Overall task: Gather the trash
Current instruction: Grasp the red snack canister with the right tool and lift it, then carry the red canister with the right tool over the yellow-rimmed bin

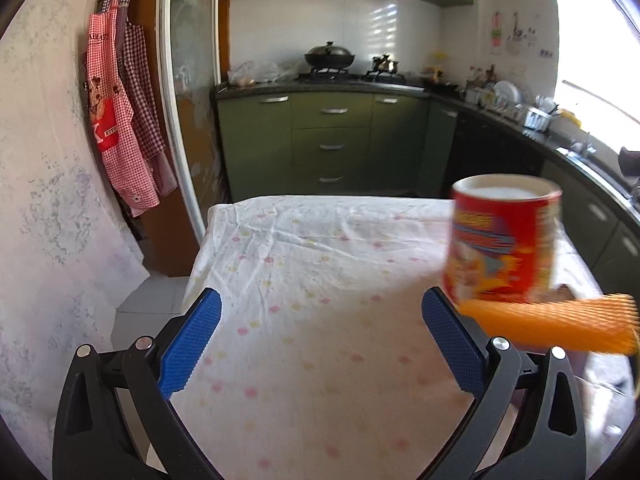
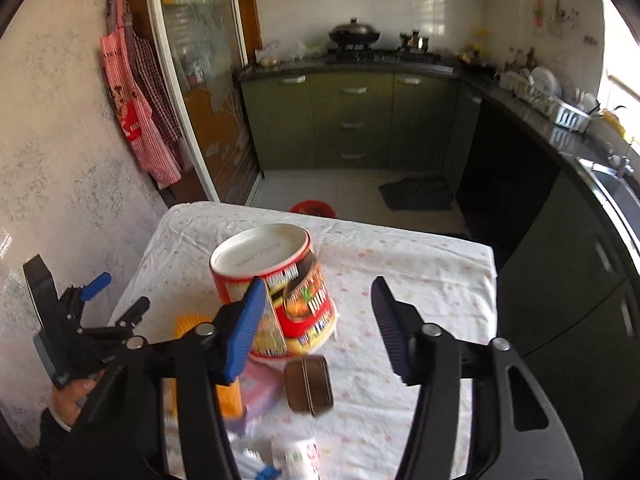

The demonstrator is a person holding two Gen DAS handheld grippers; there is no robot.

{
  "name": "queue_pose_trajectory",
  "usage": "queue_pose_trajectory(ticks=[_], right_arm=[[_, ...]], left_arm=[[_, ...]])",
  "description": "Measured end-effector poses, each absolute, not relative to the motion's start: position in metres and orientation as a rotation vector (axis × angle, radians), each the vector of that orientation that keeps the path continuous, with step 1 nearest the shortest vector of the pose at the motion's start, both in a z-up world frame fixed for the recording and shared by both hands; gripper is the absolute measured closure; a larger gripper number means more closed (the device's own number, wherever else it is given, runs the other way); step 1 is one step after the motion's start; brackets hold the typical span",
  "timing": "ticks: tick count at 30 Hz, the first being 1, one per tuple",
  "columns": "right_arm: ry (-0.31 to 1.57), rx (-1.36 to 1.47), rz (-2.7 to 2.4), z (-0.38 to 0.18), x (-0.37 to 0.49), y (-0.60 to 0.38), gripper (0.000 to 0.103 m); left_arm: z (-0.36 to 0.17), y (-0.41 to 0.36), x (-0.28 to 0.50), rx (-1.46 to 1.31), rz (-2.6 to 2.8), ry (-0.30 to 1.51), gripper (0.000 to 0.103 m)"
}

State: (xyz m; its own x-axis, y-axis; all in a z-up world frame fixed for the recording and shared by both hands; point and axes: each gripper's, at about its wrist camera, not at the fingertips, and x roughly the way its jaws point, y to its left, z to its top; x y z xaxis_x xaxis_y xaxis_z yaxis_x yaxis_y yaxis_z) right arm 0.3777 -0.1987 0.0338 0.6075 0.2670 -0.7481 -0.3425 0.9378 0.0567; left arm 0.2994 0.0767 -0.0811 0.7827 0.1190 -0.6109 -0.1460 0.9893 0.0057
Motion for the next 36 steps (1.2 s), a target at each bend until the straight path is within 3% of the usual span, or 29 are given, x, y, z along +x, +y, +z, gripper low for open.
queue_pose_trajectory(ticks=[4,9,19,28,36], right_arm=[[0.945,-0.160,0.321,0.017,0.424,-0.170,0.071],[1.019,-0.191,0.294,-0.002,0.452,-0.152,0.072],[1.072,-0.193,0.269,-0.013,0.467,-0.141,0.096],[0.971,-0.145,0.294,0.021,0.452,-0.145,0.097],[0.852,-0.002,0.288,0.070,0.420,-0.215,0.097]], left_arm=[[-0.104,0.086,0.320,-0.061,0.146,0.696,0.004],[-0.118,0.089,0.319,-0.069,0.144,0.706,0.004],[-0.121,0.079,0.311,-0.040,0.117,0.716,0.004],[-0.119,0.080,0.308,-0.023,0.145,0.698,0.004],[-0.120,0.078,0.308,-0.007,0.149,0.695,0.004]])
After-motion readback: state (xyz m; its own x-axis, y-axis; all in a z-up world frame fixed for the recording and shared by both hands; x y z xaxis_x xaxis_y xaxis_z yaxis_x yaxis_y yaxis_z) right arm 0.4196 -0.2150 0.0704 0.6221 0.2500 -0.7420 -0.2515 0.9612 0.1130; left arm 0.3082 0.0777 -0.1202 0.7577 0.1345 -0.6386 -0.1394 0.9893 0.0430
